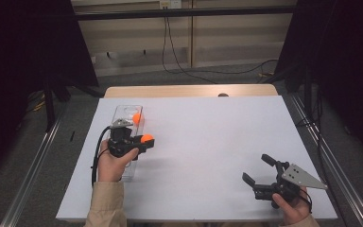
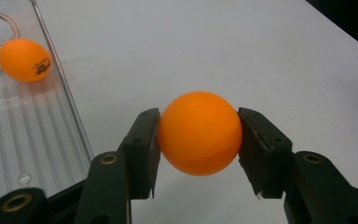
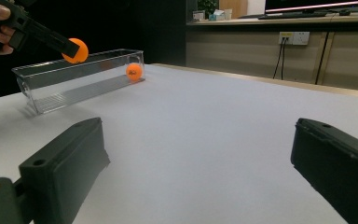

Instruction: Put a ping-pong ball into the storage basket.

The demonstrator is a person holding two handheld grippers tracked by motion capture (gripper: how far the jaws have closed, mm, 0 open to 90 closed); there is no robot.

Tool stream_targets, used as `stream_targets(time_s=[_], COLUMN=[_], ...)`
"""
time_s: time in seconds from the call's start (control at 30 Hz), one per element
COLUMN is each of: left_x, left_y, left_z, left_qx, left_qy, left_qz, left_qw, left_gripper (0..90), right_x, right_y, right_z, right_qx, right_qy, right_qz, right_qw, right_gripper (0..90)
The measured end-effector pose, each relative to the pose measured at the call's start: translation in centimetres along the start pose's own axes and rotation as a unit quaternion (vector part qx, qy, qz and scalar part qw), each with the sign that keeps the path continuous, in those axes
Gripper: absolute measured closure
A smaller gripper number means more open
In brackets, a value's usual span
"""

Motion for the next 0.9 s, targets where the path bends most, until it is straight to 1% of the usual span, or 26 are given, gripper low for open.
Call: stream_targets(time_s=[0.37,0.9], left_x=[-0.31,-0.69], left_y=[-0.37,-0.89], left_z=[0.08,0.25], left_qx=[0.003,0.008], left_qy=[-0.003,-0.002], left_qz=[0.004,0.010], left_qw=[1.0000,0.9999], left_gripper=[50.7,50.8], right_x=[0.00,0.00], right_y=[0.01,0.00], right_z=[0.00,-0.01], right_qx=[0.000,0.000], right_qy=[0.000,0.000], right_qz=[-0.001,0.000], right_qw=[1.0000,1.0000], right_gripper=[2.4,2.4])
Point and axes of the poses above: each handheld gripper's, and its own axes: y roughly forward along the jaws, z roughly out of its top, x roughly to its right, the point moved 4 cm from there along y, roughly forward along the jaws, and after that the axes turned 12 degrees about x, right-handed, at the moved point
